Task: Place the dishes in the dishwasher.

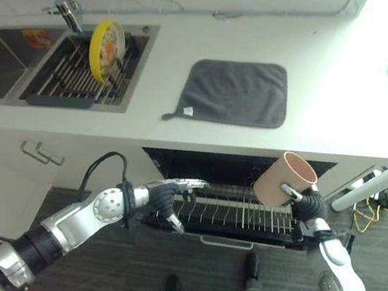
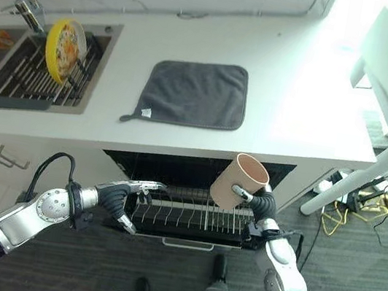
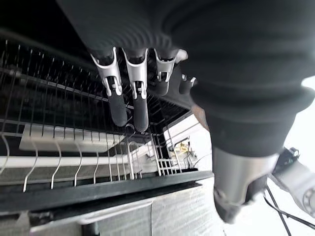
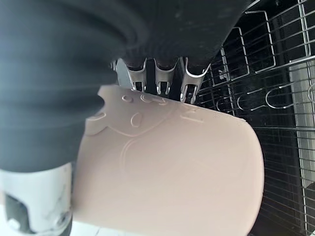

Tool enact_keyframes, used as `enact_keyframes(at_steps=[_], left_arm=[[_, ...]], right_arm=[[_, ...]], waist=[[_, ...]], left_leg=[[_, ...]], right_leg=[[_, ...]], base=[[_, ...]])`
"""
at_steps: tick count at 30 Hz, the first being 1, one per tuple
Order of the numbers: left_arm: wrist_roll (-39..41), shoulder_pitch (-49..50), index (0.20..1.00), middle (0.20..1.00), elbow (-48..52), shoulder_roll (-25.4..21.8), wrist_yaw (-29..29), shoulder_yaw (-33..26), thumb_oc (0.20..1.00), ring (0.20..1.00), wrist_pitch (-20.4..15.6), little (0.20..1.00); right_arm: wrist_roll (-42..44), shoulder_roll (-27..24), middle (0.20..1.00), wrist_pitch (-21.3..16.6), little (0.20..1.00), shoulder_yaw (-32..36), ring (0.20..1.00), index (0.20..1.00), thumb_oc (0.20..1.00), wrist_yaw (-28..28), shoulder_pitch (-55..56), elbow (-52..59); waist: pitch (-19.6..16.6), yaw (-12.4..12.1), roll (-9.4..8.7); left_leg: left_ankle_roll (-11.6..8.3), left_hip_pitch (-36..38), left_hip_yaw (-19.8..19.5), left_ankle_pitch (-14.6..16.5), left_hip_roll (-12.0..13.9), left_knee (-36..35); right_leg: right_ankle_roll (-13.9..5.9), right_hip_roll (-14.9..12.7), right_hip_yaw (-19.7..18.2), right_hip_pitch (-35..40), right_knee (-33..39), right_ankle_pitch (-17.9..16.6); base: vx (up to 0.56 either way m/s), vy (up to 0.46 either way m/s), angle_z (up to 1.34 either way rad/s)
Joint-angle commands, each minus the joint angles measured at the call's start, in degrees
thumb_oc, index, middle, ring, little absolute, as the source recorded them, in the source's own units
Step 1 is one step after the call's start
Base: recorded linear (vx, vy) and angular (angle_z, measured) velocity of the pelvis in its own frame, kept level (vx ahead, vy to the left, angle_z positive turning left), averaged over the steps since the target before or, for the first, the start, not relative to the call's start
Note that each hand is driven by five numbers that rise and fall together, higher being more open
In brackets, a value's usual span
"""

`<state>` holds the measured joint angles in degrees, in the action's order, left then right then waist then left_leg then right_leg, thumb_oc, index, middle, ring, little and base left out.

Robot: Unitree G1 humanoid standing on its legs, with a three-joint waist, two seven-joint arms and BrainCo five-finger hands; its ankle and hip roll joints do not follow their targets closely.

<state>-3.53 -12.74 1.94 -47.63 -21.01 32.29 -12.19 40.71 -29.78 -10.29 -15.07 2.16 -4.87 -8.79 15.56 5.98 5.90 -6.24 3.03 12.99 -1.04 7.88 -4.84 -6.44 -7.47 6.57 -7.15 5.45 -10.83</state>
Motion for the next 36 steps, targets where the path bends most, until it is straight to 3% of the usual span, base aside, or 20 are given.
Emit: enact_keyframes(at_steps=[1,10,18,30,36], left_arm=[[-1.2,-5.6,1.000,1.000,1.2,-3.9,-0.2,1.1,1.000,1.000,-1.1,1.000],[-4.9,-7.3,1.000,1.000,1.8,-3.5,-3.1,1.8,1.000,1.000,-0.5,1.000],[-5.8,-10.7,1.000,1.000,2.6,-4.5,-5.5,3.1,1.000,1.000,-1.5,1.000],[-5.0,-16.8,1.000,1.000,3.1,-5.1,-8.3,5.5,1.000,1.000,-1.5,1.000],[-6.1,-20.5,1.000,1.000,2.2,-5.0,-7.4,7.5,1.000,1.000,-0.7,1.000]], right_arm=[[-0.5,0.6,0.200,-1.4,0.200,-0.2,0.200,0.200,0.200,-2.1,-4.7,3.2],[-9.9,0.0,0.200,0.8,0.200,-3.2,0.200,0.200,0.200,-3.8,-6.1,-3.6],[-12.0,0.3,0.200,3.4,0.200,-6.1,0.200,0.200,0.200,-4.9,-10.5,-8.9],[-13.4,-0.1,0.200,7.5,0.200,-8.7,0.200,0.200,0.200,-1.4,-20.1,-18.1],[-10.5,-0.8,0.200,8.6,0.200,-7.8,0.200,0.200,0.200,3.1,-27.1,-26.7]], waist=[[1.2,0.4,-2.73],[2.5,-0.1,-2.94],[4.3,-1.1,-2.88],[5.8,-3.3,-2.79],[6.7,-4.7,-2.32]], left_leg=[[0.38,-2.2,-1.7,-0.7,1.9,0.3],[0.02,-3.4,-2.2,-0.8,1.9,0.4],[-0.19,-4.9,-3.2,-1.0,1.6,0.5],[-0.47,-6.4,-4.5,-1.0,1.5,0.7],[-0.77,-7.4,-5.6,-1.1,1.4,1.2]], right_leg=[[-5.73,-6.5,0.7,4.5,-2.0,6.0],[-5.63,-6.8,1.4,3.9,-1.5,5.9],[-5.53,-7.0,1.7,3.2,-1.3,5.6],[-5.59,-7.6,3.1,2.7,-1.1,5.4],[-5.24,-7.4,3.7,2.6,-1.3,5.6]], base=[[0.00,0.000,0.00],[0.00,-0.001,0.00],[-0.03,-0.011,0.04],[0.00,-0.008,0.04],[0.00,-0.007,0.06]])
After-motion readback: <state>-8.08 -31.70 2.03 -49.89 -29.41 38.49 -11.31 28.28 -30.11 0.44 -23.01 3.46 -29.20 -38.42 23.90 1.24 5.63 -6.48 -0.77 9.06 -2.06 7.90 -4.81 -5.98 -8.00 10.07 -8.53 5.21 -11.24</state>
